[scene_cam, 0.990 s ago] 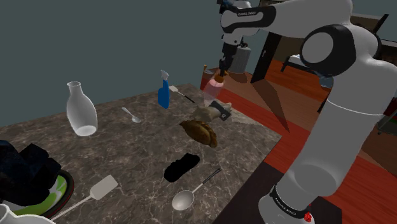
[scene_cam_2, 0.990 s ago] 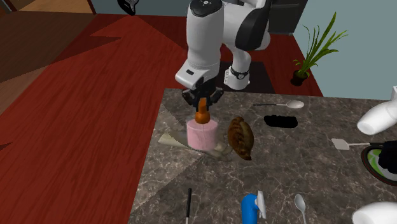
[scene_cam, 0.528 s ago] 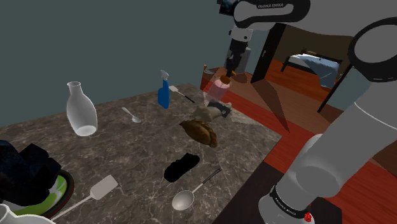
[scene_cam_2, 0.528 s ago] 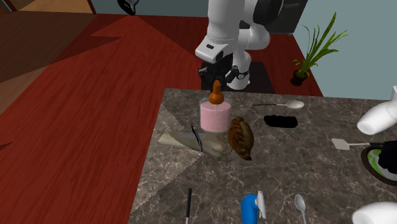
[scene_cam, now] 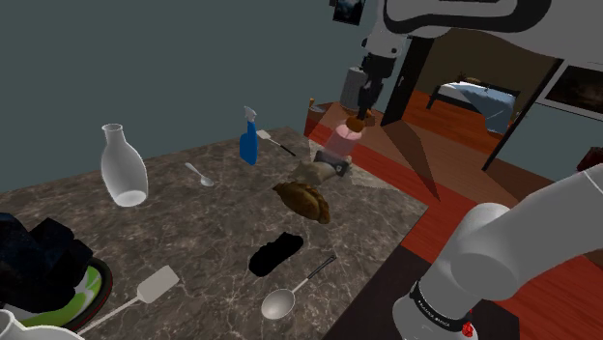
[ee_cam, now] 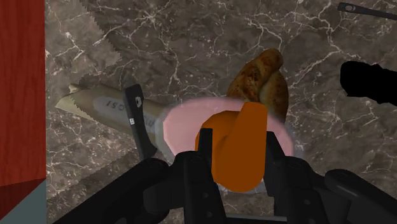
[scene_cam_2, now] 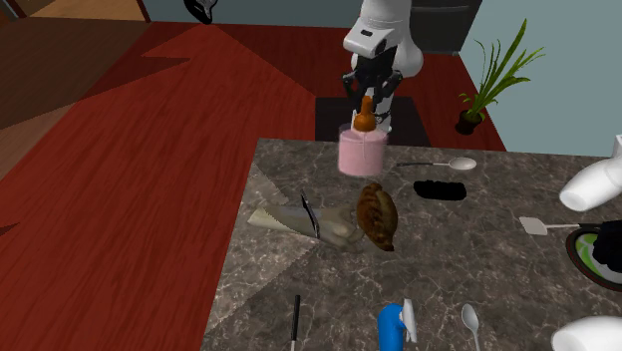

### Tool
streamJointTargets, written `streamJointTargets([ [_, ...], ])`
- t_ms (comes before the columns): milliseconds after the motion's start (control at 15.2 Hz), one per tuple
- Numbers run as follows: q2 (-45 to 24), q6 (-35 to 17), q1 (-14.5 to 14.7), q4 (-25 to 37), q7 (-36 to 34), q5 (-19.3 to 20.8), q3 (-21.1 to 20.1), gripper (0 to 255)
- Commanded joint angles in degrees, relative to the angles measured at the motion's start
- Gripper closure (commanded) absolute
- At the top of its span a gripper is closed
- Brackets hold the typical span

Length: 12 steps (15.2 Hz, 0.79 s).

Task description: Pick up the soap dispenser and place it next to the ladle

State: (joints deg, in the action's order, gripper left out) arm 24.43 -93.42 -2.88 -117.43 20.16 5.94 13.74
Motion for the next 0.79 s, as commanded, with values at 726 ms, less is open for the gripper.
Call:
streamJointTargets([
  [726, 21.94, 14.75, 0.97, -7.79, -10.16, -2.98, -10.16, 255],
])
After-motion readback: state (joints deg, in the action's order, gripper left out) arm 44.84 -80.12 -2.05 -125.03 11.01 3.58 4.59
